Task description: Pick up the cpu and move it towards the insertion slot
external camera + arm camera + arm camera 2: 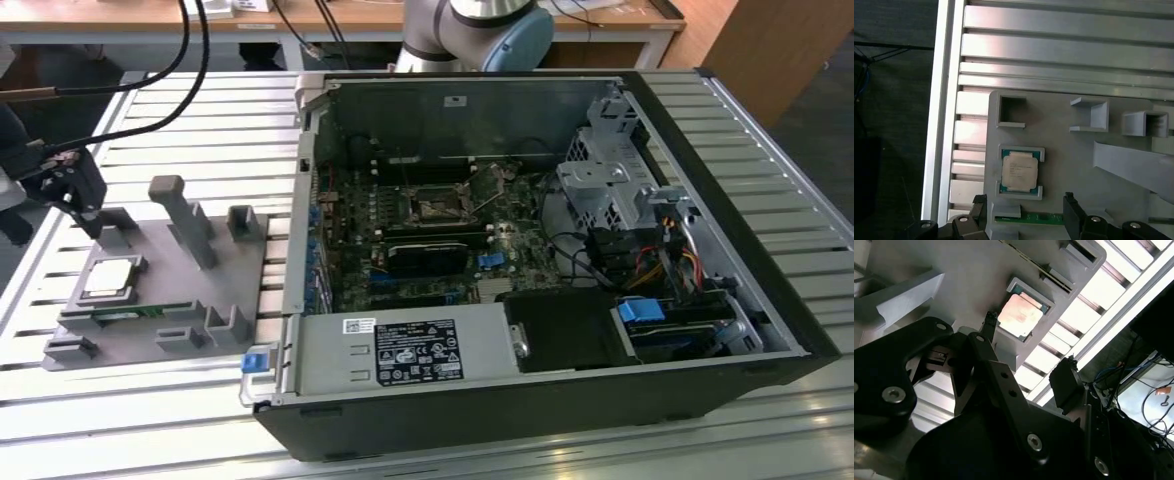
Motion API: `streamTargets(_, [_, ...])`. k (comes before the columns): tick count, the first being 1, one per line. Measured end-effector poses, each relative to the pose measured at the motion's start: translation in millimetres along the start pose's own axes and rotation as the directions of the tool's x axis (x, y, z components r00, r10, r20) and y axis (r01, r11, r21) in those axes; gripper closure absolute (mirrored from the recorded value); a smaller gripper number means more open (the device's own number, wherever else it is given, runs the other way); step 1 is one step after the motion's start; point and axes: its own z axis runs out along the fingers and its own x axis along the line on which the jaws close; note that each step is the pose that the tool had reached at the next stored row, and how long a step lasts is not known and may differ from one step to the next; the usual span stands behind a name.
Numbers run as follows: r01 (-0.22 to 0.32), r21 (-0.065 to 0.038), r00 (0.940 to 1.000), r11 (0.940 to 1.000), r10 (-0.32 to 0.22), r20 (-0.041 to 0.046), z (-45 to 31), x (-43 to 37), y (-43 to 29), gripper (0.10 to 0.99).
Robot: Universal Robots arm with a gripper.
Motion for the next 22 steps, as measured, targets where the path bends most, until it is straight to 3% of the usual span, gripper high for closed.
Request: streamTargets(22, [0.001, -0.004, 1.0, 1.0, -0.001, 0.0001, 19.5, 0.2, -3.2, 0.38])
